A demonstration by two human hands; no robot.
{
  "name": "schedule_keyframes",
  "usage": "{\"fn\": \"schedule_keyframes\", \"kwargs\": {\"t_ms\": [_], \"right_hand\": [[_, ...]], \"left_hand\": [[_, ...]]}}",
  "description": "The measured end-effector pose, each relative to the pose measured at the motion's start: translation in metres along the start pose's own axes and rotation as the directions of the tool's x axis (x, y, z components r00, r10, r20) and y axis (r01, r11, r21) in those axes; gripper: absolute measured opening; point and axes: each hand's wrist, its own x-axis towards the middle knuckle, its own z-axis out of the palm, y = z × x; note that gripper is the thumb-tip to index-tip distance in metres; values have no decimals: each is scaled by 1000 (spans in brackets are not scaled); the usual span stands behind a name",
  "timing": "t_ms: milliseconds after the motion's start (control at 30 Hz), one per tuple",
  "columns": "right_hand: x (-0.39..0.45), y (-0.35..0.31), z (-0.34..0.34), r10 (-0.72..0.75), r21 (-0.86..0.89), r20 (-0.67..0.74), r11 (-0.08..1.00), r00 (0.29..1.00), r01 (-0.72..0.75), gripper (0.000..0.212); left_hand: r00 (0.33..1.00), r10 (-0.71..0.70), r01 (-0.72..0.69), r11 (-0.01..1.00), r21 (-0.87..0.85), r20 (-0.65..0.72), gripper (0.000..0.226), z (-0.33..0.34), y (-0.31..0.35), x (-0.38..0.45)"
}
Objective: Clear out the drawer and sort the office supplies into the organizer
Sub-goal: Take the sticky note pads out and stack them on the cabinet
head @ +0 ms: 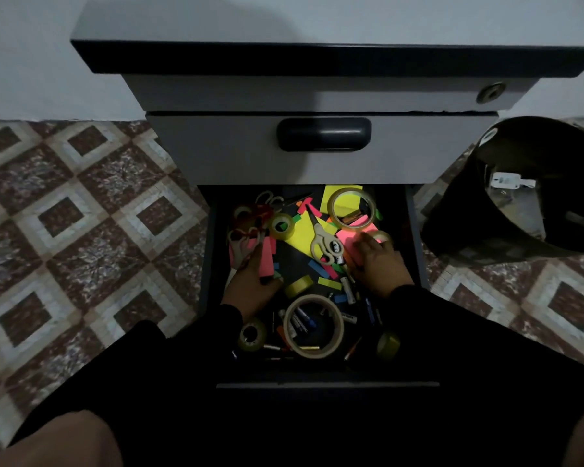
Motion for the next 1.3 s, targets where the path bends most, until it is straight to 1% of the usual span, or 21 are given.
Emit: {"fn": "schedule_keyframes", "kwargs": {"t_ms": [33, 133, 200, 233, 300, 333, 400, 433, 533, 600, 733, 833, 900, 967, 1033, 1067, 1133, 1167, 1300], "right_hand": [[-1, 0, 3, -2, -12, 16, 1000, 1000, 2, 57], [-5, -3, 12, -35, -20, 119, 999, 992, 37, 63], [-11, -8, 11, -4, 97, 157, 995, 988, -11, 59], [-13, -9, 8, 20, 166, 165, 985, 986, -48, 52], [-15, -9, 1, 39, 217, 118, 974, 992, -64, 36], [-14, -7, -1, 41, 228, 67, 972, 997, -55, 32], [-10, -3, -7, 48, 257, -45, 966, 998, -35, 34], [-7, 0, -8, 51, 263, -66, 964, 997, -31, 37], [3, 9, -8, 103, 281, -16, 955, 995, -95, 48], [8, 12, -5, 129, 280, 32, 951, 991, -132, 53], [12, 10, 1, 132, 200, 80, 969, 988, -145, 55], [13, 9, 3, 147, 221, 76, 962, 986, -160, 55], [13, 7, 6, 172, 241, 49, 954, 984, -178, 55], [9, 4, 8, 195, 286, 28, 938, 980, -195, 54], [6, 1, 8, 226, 391, 25, 894, 974, -217, 50], [5, 0, 7, 240, 455, 28, 861, 970, -227, 48], [6, -1, 6, 271, 594, 46, 766, 961, -244, 44], [6, -3, 5, 286, 653, 61, 713, 956, -255, 41], [7, -5, 4, 307, 802, 101, 538, 946, -260, 35]], "left_hand": [[1000, -3, 3, 1000, 2, 11, 77, -2, 0, -1], [999, -19, 18, 1000, 14, 44, 76, -3, 3, -5], [997, -30, 27, 999, 41, 70, 75, -3, 4, -7], [997, -38, 35, 998, 45, 72, 73, -3, 5, -8], [997, -66, 65, 998, 17, 47, 67, -3, 4, -8], [996, -83, 83, 997, 3, 24, 62, -3, 4, -7], [995, -99, 99, 995, 16, -26, 58, -3, 4, -7], [994, -102, 103, 994, 32, -41, 58, -3, 4, -8], [993, -108, 109, 993, 46, -39, 62, 1, 5, -8], [996, -82, 84, 995, 52, -39, 65, 6, 5, -6], [995, -66, 70, 996, 56, -77, 69, 12, 9, -4], [997, -64, 67, 993, 95, -34, 70, 9, 9, -2], [997, -73, 73, 996, 41, -6, 66, 5, 7, 1], [992, -109, 106, 993, -56, -56, 58, 3, 6, 2], [967, -186, 166, 979, -121, -174, 51, 4, 6, 2], [951, -228, 199, 968, -155, -207, 50, 6, 7, 2], [937, -281, 232, 945, -230, -206, 51, 8, 7, 2], [940, -282, 230, 940, -253, -193, 54, 9, 7, 4], [968, -203, 162, 955, -247, -150, 64, 7, 7, 2]]}}
